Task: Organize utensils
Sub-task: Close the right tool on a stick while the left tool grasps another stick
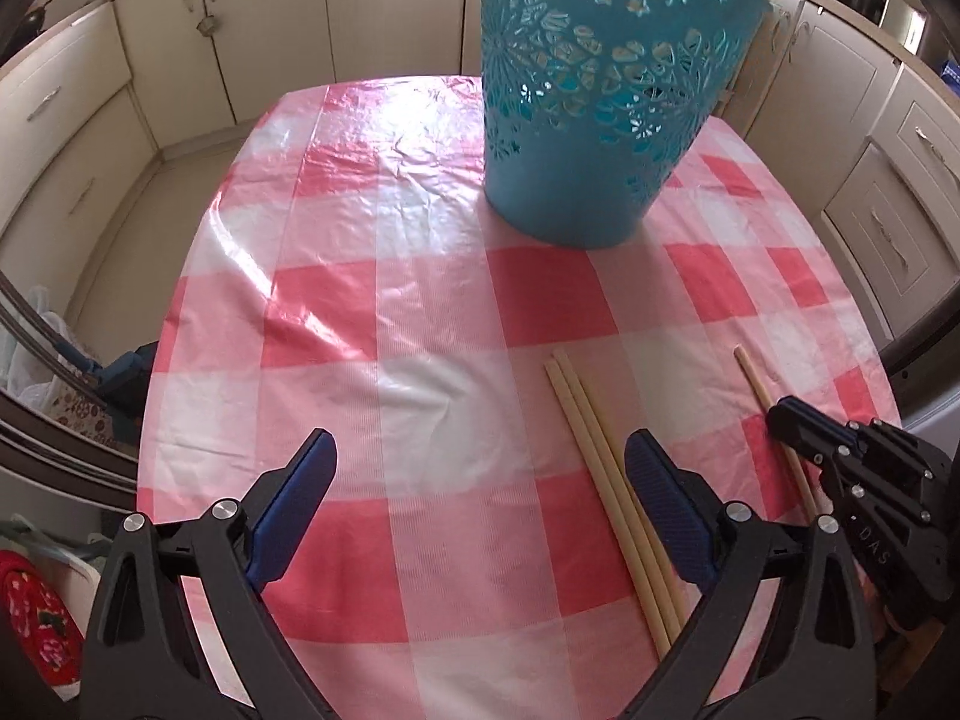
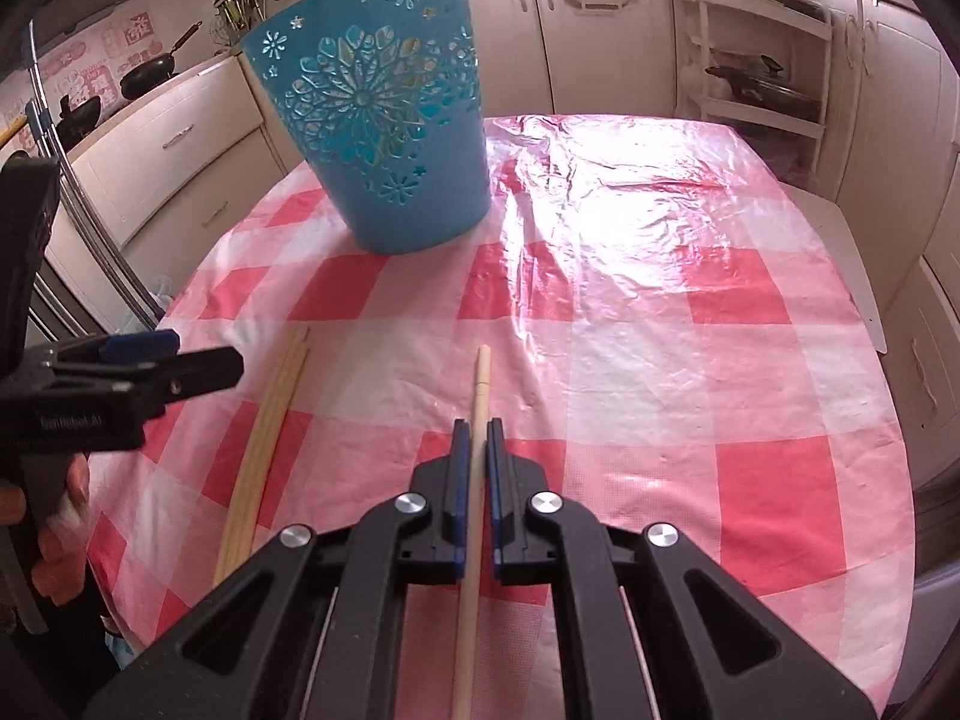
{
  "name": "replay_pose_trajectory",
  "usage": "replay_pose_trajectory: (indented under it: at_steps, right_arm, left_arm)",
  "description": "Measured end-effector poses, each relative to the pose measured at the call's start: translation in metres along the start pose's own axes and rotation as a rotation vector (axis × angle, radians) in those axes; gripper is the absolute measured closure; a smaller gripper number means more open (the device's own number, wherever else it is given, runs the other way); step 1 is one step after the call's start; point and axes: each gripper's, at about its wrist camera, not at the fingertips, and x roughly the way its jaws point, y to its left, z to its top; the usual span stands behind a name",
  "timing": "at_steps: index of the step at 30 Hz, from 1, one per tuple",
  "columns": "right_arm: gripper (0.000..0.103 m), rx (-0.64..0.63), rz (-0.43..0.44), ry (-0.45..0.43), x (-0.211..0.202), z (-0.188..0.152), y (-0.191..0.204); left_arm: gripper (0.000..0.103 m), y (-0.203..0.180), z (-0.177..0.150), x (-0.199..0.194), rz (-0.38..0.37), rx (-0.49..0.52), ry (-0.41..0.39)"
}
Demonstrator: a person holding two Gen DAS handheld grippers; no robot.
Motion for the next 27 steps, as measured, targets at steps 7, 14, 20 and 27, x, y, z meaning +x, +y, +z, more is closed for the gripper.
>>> replay_pose_trajectory:
  at_steps: [7,14,20,27]
  right_arm:
    - [0.097,0.038,0.040,0.007,-0.002,0.001,-0.008]
    - [0.097,0.070,0.063,0.024,-0.003,0.001,-0.011]
    - [0.097,0.079,0.072,0.029,-0.003,0.001,-0.013]
    - [0.097,0.076,0.071,0.027,-0.002,0.002,-0.011]
  left_arm:
    - [0.010,-0.011,-0.014,0.003,0.077,0.003,0.034]
    - [0.011,-0.022,-0.015,-0.001,0.132,-0.009,0.027]
    - [0.032,-0.017,-0.010,0.002,0.130,-0.031,0.040]
    - [0.055,-0.025,-0.002,0.006,0.059,0.057,0.016]
